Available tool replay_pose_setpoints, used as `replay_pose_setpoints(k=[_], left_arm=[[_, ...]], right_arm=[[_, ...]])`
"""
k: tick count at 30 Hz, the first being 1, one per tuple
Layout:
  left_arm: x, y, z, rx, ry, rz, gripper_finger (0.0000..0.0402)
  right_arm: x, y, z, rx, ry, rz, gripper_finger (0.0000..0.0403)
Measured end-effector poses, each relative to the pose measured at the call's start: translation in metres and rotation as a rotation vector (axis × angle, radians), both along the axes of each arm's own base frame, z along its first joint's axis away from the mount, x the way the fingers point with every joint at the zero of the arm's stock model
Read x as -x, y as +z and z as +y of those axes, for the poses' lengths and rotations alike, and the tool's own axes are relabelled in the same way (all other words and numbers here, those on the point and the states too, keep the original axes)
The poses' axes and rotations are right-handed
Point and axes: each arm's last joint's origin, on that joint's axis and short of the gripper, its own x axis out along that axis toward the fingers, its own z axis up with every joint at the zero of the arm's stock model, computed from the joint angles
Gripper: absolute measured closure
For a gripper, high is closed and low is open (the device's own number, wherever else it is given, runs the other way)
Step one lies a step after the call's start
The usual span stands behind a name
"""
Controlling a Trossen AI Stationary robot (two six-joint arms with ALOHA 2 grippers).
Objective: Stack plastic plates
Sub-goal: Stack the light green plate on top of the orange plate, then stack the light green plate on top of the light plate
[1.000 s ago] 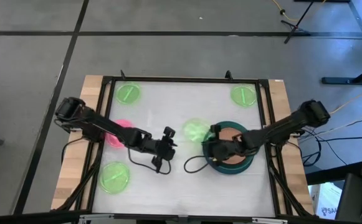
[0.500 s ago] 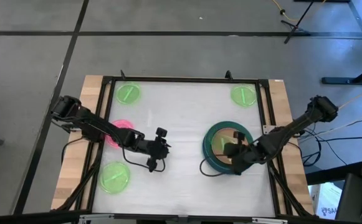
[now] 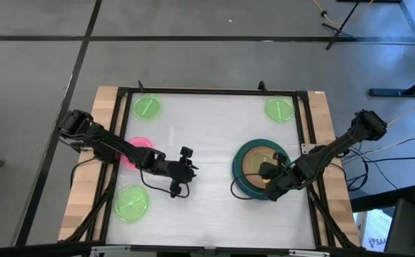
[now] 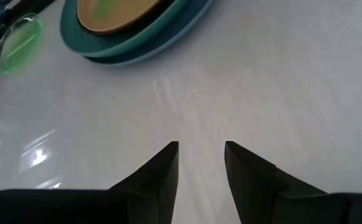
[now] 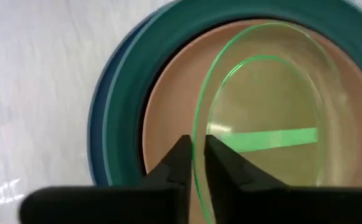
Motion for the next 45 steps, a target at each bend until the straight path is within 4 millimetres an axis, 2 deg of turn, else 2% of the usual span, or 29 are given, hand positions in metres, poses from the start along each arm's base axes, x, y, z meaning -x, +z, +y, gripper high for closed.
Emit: replay_pose_setpoints(k=[4, 8, 13, 17, 22, 28, 33, 38, 45], left_arm=[[-0.001, 0.001, 0.000, 0.000, 0.001, -0.015, 0.0278], [-0.002, 0.002, 0.000, 0.003, 0.002, -0.024, 0.0278], [-0.002, 0.002, 0.000, 0.010, -0.001, -0.034, 0.0278], [-0.002, 0.003, 0.000, 0.011, -0.001, -0.034, 0.0278], [-0.002, 0.003, 0.000, 0.011, -0.001, -0.033, 0.0278], [-0.002, 0.002, 0.000, 0.012, -0.002, -0.033, 0.0278], [-0.003, 0.003, 0.000, 0.012, -0.001, -0.034, 0.0278], [-0.003, 0.003, 0.000, 0.012, -0.001, -0.034, 0.0278], [-0.003, 0.003, 0.000, 0.012, -0.001, -0.035, 0.0278]], right_arm=[[0.000, 0.000, 0.000, -0.005, 0.004, 0.006, 0.0309], [-0.005, 0.015, -0.005, 0.015, 0.014, 0.014, 0.0260], [-0.016, 0.033, -0.022, 0.206, -0.078, -0.084, 0.0234], [-0.024, 0.035, -0.050, 0.333, -0.218, -0.095, 0.0233], [-0.031, 0.031, -0.090, 0.355, -0.350, -0.032, 0.0233], [-0.030, 0.020, -0.143, 0.374, -0.462, 0.068, 0.0233], [-0.025, 0.004, -0.183, 0.311, -0.510, 0.086, 0.0233], [-0.016, -0.016, -0.218, 0.250, -0.547, 0.026, 0.0233], [0.003, -0.032, -0.253, 0.237, -0.643, -0.027, 0.0233]])
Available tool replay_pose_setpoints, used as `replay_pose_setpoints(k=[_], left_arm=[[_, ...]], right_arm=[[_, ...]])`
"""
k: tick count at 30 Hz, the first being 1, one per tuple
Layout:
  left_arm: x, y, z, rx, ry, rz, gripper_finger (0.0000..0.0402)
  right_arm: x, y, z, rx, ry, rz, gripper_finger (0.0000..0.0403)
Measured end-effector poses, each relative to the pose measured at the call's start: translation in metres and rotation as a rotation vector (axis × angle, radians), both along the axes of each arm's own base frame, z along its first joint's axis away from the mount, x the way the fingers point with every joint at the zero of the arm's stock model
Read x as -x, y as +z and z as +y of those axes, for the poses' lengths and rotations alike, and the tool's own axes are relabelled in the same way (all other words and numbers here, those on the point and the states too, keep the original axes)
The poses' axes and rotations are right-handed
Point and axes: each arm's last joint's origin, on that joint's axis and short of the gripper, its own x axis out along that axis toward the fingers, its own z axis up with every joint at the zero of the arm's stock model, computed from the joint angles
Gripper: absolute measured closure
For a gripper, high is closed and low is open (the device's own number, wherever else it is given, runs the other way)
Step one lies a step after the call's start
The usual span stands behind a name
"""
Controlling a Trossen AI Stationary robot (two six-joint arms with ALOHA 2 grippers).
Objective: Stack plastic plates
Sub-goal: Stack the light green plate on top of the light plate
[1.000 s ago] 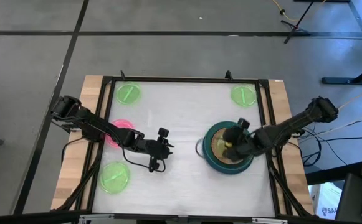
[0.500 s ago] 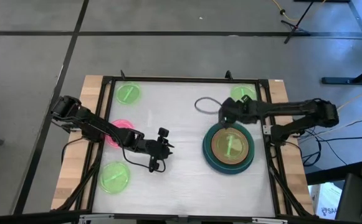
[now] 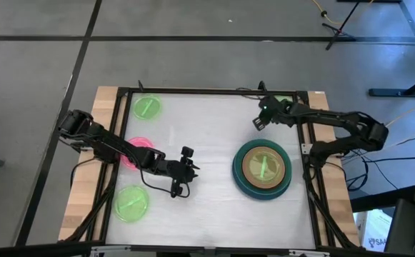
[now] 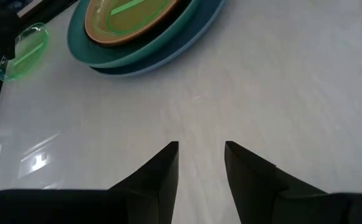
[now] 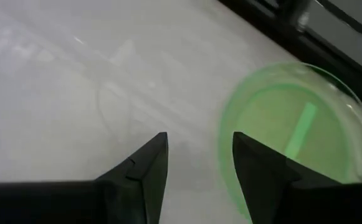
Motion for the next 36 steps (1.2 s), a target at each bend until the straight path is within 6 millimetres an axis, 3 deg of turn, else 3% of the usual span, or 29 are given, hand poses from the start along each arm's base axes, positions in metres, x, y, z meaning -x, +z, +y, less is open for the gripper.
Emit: replay_pose_setpoints(k=[11, 21, 28, 36], left_arm=[[0.000, 0.000, 0.000, 0.001, 0.001, 0.000, 0.0278], [-0.001, 0.001, 0.002, 0.003, 0.008, -0.008, 0.0278], [-0.002, 0.001, 0.003, 0.008, 0.017, -0.009, 0.0278], [-0.002, 0.001, 0.003, 0.008, 0.017, -0.009, 0.0278]], right_arm=[[0.023, -0.018, -0.017, -0.033, -0.047, -0.012, 0.0233], [0.023, -0.021, -0.018, -0.009, -0.017, 0.004, 0.0233], [0.015, -0.045, -0.025, -0.067, 0.017, 0.100, 0.0233], [0.005, -0.052, -0.038, -0.075, 0.008, 0.145, 0.0233]])
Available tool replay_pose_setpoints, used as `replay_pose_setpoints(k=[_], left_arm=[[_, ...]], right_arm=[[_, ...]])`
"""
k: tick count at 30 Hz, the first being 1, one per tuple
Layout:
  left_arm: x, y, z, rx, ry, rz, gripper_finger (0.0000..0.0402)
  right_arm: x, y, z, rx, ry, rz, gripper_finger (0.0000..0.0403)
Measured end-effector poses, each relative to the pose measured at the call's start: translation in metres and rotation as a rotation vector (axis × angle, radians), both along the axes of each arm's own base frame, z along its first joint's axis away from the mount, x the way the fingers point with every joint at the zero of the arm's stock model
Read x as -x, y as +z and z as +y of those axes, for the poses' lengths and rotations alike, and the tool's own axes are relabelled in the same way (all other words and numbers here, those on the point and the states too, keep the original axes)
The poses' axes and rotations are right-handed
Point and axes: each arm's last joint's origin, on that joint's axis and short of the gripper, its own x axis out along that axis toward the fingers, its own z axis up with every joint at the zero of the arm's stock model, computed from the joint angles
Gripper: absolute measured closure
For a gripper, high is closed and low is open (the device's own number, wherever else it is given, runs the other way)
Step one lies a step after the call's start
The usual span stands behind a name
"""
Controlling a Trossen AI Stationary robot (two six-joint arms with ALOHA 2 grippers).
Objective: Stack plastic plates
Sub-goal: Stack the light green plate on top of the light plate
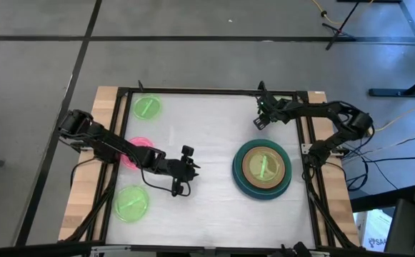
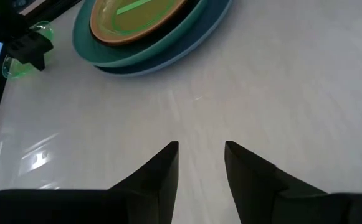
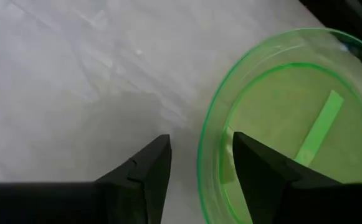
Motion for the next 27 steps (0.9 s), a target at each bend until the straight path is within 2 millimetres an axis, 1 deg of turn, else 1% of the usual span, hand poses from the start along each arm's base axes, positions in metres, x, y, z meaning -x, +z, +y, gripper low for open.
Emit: replay_pose_setpoints(k=[4, 7, 12, 19, 20, 24, 27], left_arm=[[0.000, 0.000, 0.000, 0.000, 0.000, 0.000, 0.0278], [0.000, 0.000, 0.000, 0.002, 0.002, 0.000, 0.0278], [0.000, 0.000, 0.000, 0.019, 0.016, -0.001, 0.0278], [0.000, 0.000, 0.000, 0.020, 0.017, 0.000, 0.0278], [0.000, 0.000, 0.000, 0.020, 0.016, 0.000, 0.0278], [0.000, 0.000, 0.000, 0.020, 0.016, 0.000, 0.0278], [0.000, 0.000, 0.000, 0.021, 0.016, 0.000, 0.0278]], right_arm=[[0.000, -0.001, -0.002, 0.006, -0.010, 0.010, 0.0235], [0.000, -0.001, -0.002, 0.004, -0.015, 0.006, 0.0251], [0.000, -0.001, -0.002, 0.001, -0.006, 0.008, 0.0302], [-0.001, -0.001, -0.003, 0.023, 0.060, 0.041, 0.0389], [-0.001, -0.001, -0.004, 0.031, 0.063, 0.046, 0.0395], [-0.003, 0.001, 0.001, 0.075, 0.085, 0.097, 0.0393], [-0.009, 0.009, 0.011, 0.122, 0.140, 0.119, 0.0396]])
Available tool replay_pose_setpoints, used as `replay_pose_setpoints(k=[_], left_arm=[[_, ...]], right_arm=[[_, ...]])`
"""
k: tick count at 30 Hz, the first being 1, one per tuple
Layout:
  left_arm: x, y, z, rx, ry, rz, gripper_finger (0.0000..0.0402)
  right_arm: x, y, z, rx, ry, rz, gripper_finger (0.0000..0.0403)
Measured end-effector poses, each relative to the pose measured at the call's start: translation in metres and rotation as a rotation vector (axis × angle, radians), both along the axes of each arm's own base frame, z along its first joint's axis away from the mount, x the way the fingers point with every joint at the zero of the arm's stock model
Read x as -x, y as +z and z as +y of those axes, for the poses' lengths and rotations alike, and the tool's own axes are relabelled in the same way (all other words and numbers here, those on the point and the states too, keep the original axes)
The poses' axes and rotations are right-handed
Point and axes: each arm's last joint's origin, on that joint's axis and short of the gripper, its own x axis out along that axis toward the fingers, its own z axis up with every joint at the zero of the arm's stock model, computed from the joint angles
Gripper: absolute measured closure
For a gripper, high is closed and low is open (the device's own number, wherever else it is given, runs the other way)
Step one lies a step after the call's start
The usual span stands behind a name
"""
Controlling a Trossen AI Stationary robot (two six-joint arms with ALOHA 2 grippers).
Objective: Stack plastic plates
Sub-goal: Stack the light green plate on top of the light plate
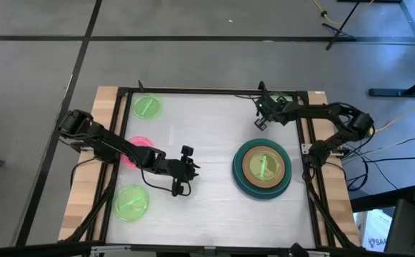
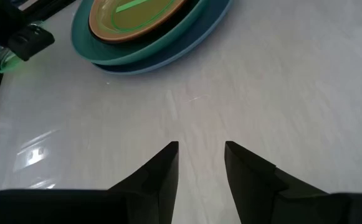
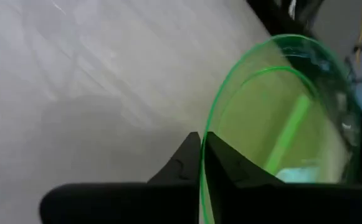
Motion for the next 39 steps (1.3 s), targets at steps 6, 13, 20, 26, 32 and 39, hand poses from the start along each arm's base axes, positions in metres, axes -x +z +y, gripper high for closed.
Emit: replay_pose_setpoints(k=[6, 13, 20, 26, 32, 39], left_arm=[[0.000, 0.000, 0.000, -0.001, 0.000, -0.001, 0.0278], [0.000, 0.000, 0.000, -0.001, 0.000, -0.003, 0.0278], [0.000, 0.000, 0.000, -0.001, 0.000, -0.003, 0.0278], [-0.001, 0.001, 0.000, 0.000, -0.001, -0.007, 0.0278], [-0.001, 0.001, 0.000, 0.000, -0.001, -0.007, 0.0278], [-0.001, 0.001, 0.000, 0.035, 0.028, -0.013, 0.0278]], right_arm=[[-0.011, 0.028, 0.037, 0.047, 0.122, -0.053, 0.0399], [-0.008, 0.056, 0.092, 0.010, 0.292, -0.125, 0.0400], [0.010, 0.074, 0.143, -0.107, 0.446, -0.187, 0.0399], [0.021, 0.084, 0.179, -0.150, 0.579, -0.259, 0.0399], [0.026, 0.105, 0.212, -0.248, 0.652, -0.309, 0.0398], [0.026, 0.140, 0.247, -0.389, 0.676, -0.416, 0.0398]])
